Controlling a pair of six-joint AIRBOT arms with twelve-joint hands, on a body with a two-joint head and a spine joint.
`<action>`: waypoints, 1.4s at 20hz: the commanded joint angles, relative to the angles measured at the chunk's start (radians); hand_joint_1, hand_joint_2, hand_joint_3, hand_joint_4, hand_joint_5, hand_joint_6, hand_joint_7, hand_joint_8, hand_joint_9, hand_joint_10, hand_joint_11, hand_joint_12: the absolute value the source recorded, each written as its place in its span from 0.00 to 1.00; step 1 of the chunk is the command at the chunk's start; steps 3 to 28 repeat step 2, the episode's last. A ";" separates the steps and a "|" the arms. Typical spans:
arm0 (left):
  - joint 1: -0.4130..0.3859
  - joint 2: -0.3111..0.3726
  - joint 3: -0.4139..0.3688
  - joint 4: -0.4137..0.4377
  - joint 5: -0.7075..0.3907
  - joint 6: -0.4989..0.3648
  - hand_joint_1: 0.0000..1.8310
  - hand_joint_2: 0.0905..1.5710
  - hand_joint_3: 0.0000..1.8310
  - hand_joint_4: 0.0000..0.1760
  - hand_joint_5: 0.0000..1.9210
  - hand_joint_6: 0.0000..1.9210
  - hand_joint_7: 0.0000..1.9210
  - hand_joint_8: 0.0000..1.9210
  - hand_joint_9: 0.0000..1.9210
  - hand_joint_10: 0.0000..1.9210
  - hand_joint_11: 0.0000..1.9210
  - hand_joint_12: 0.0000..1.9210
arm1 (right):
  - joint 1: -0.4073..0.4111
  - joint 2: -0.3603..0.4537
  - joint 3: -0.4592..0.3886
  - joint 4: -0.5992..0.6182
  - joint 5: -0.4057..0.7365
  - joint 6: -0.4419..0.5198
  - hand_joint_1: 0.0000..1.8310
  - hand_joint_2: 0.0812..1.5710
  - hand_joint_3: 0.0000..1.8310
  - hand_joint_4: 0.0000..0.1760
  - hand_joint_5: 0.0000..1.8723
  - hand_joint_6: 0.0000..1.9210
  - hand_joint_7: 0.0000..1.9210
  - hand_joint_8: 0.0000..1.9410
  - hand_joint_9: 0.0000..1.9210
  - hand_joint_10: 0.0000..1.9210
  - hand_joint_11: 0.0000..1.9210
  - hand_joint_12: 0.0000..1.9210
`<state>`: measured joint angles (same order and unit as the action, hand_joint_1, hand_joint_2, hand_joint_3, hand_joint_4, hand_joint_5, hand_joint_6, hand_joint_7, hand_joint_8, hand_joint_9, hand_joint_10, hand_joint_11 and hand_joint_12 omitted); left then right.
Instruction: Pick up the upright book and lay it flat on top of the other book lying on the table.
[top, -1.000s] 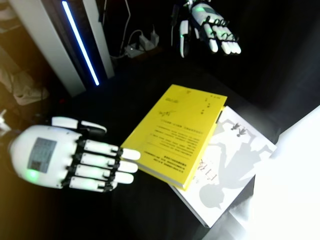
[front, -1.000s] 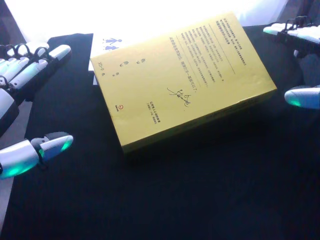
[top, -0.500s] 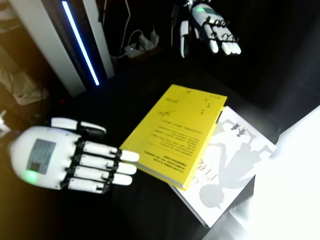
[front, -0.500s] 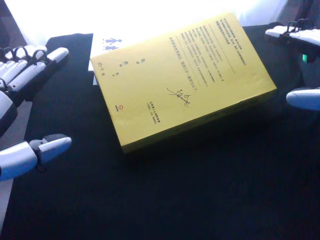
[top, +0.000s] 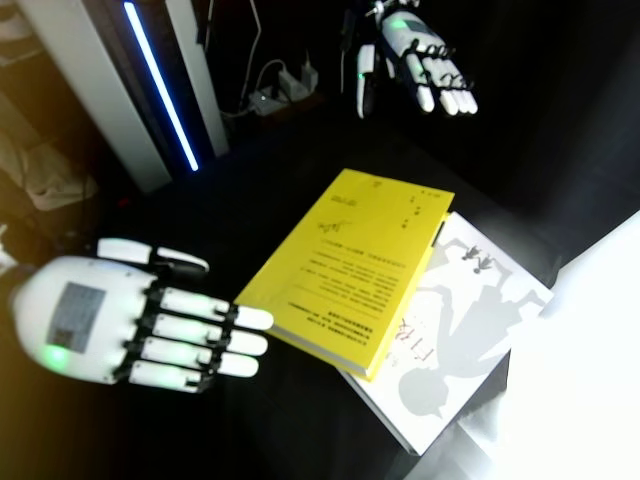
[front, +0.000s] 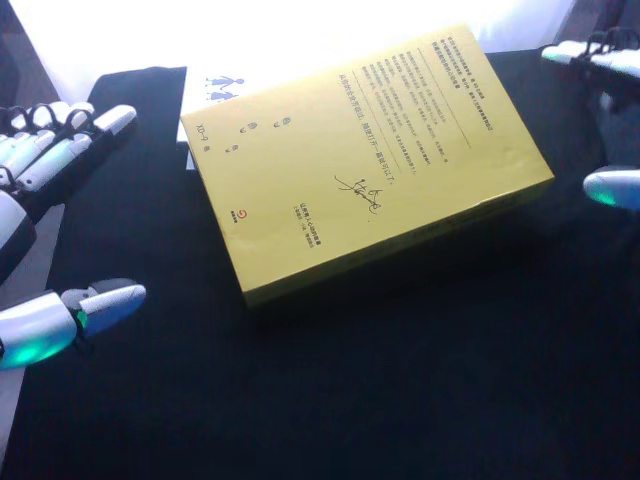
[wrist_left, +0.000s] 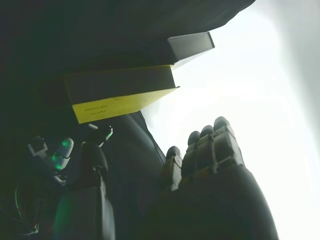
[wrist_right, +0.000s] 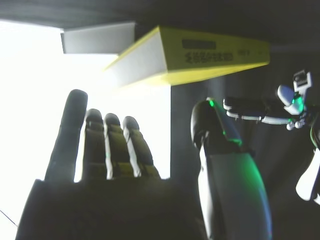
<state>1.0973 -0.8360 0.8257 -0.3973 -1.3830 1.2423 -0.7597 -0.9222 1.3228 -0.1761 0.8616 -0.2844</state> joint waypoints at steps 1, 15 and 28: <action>-0.005 0.004 0.002 0.013 -0.130 -0.002 0.33 0.69 0.00 1.00 0.00 0.00 0.00 0.00 0.00 0.00 0.00 0.00 | 0.004 0.014 -0.004 0.040 0.127 0.008 0.40 0.78 0.00 0.00 0.00 0.00 0.00 0.00 0.00 0.00 0.00 0.64; -0.005 0.004 0.003 0.011 -0.130 -0.002 0.33 0.68 0.00 1.00 0.00 0.00 0.00 0.00 0.00 0.00 0.00 0.00 | 0.004 0.016 -0.005 0.040 0.130 0.008 0.39 0.78 0.00 0.00 0.00 0.00 0.00 0.00 0.00 0.00 0.00 0.69; -0.005 0.004 0.003 0.011 -0.130 -0.002 0.33 0.68 0.00 1.00 0.00 0.00 0.00 0.00 0.00 0.00 0.00 0.00 | 0.004 0.016 -0.005 0.040 0.130 0.008 0.39 0.78 0.00 0.00 0.00 0.00 0.00 0.00 0.00 0.00 0.00 0.69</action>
